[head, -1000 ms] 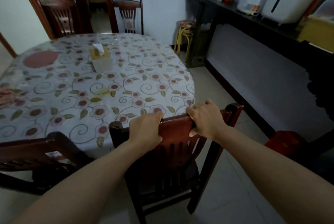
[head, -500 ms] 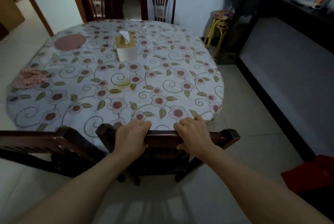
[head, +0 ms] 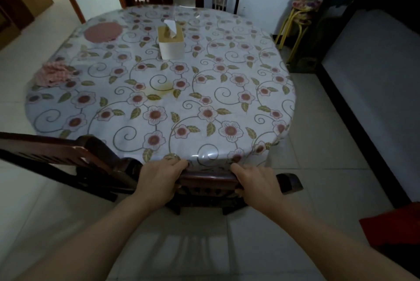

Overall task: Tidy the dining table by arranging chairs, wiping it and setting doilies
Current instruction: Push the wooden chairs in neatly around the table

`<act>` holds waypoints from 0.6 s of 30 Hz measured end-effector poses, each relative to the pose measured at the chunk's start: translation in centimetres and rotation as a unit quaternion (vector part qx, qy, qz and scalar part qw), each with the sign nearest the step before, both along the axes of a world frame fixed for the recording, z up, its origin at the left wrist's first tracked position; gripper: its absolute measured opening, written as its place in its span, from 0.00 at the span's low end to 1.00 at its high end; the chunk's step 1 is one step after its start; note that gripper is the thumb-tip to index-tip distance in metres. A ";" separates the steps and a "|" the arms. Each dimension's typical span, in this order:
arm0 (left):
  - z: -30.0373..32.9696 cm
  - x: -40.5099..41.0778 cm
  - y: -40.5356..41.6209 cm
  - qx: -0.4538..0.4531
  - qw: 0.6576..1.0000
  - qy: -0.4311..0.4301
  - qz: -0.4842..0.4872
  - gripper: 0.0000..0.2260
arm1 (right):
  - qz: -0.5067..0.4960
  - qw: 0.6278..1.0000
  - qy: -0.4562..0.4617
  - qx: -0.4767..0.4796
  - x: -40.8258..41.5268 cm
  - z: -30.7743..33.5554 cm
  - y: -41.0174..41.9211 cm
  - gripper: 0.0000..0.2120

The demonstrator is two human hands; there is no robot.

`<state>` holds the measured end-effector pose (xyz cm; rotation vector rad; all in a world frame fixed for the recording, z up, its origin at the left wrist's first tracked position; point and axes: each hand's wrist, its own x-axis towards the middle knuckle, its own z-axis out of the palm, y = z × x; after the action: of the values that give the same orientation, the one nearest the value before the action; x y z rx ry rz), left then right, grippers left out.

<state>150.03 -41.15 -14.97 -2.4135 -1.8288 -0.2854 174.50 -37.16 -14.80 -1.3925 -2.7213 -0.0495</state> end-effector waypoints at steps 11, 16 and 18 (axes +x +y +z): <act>0.0 0.6 2.0 0.020 0.999 -0.031 0.024 0.17 | -0.011 0.998 0.027 0.047 0.0 0.7 2.7 0.26; -0.6 0.5 0.9 0.002 1.000 -0.013 0.008 0.18 | -0.013 0.998 0.026 0.047 0.4 0.2 0.9 0.28; -0.9 0.4 0.5 -0.003 1.000 -0.005 0.001 0.18 | -0.014 0.999 0.014 0.049 0.4 0.0 0.2 0.28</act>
<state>150.45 -40.61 -15.87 -2.4193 -1.8379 -0.2926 174.91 -36.92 -14.78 -1.3951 -2.6383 -0.1626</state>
